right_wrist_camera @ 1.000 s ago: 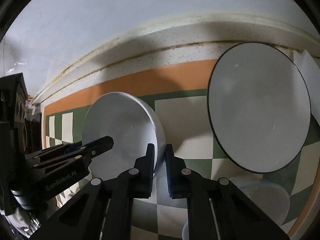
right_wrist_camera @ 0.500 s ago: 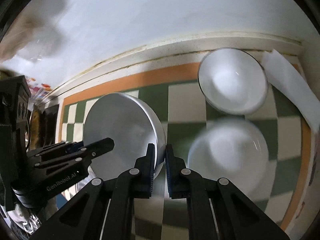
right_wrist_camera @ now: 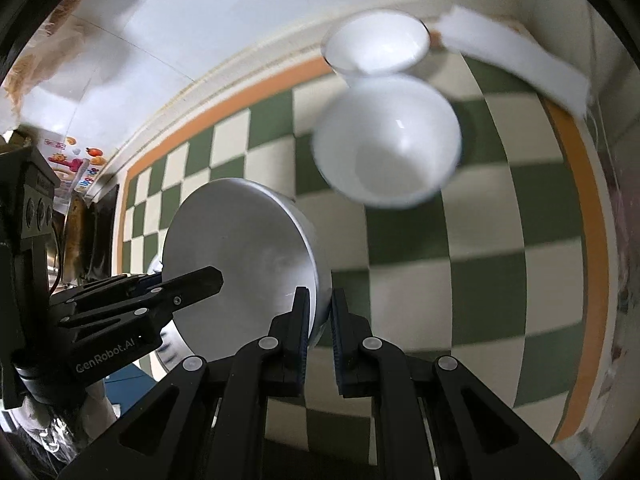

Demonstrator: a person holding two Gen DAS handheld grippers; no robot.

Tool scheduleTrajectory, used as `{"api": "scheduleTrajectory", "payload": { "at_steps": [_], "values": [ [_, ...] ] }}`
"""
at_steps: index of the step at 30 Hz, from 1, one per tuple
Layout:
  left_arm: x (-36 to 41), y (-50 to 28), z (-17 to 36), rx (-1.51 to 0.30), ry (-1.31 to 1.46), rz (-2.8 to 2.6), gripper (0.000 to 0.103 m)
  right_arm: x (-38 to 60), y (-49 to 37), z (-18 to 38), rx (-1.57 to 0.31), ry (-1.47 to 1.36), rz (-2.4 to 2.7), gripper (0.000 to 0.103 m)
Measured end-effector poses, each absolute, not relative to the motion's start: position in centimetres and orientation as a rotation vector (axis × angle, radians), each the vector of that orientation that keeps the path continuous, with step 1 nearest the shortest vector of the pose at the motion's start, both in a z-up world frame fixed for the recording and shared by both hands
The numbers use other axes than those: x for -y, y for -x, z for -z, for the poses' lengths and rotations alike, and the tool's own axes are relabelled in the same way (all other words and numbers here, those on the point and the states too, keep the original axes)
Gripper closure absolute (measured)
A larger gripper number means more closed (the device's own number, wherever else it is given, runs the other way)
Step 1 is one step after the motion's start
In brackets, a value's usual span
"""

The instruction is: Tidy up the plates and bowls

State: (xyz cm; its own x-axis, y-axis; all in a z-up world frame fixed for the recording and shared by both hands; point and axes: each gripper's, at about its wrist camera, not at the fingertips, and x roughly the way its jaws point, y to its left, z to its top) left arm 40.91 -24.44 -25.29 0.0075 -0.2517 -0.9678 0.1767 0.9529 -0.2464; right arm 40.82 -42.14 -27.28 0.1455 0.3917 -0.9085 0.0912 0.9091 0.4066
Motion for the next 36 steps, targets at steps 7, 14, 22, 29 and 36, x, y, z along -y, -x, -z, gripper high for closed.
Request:
{"api": "scheduleTrajectory", "payload": {
  "at_steps": [7, 14, 22, 29, 36],
  "values": [
    [25.3, -39.7, 29.1, -1.608, 0.014, 0.337, 0.083, 42.9, -38.3, 31.2, -1.482, -0.436, -0.197, 0.091],
    [25.9, -39.1, 31.6, -1.663, -0.019, 0.332, 0.083, 42.6, -37.7, 33.5, -1.526, -0.433, -0.181, 0.091],
    [26.5, -39.0, 32.6, -1.701, -0.055, 0.331, 0.083, 42.7, -37.6, 35.0, -1.578, -0.427, -0.186, 0.090],
    [26.2, -40.4, 27.0, -1.615, -0.040, 0.328, 0.082, 44.8, -39.1, 32.6, -1.565, -0.473, -0.203, 0.086],
    [27.7, -48.4, 24.4, -1.499, 0.016, 0.291, 0.073, 49.9, -43.7, 29.2, -1.425, -0.545, -0.143, 0.054]
  ]
}}
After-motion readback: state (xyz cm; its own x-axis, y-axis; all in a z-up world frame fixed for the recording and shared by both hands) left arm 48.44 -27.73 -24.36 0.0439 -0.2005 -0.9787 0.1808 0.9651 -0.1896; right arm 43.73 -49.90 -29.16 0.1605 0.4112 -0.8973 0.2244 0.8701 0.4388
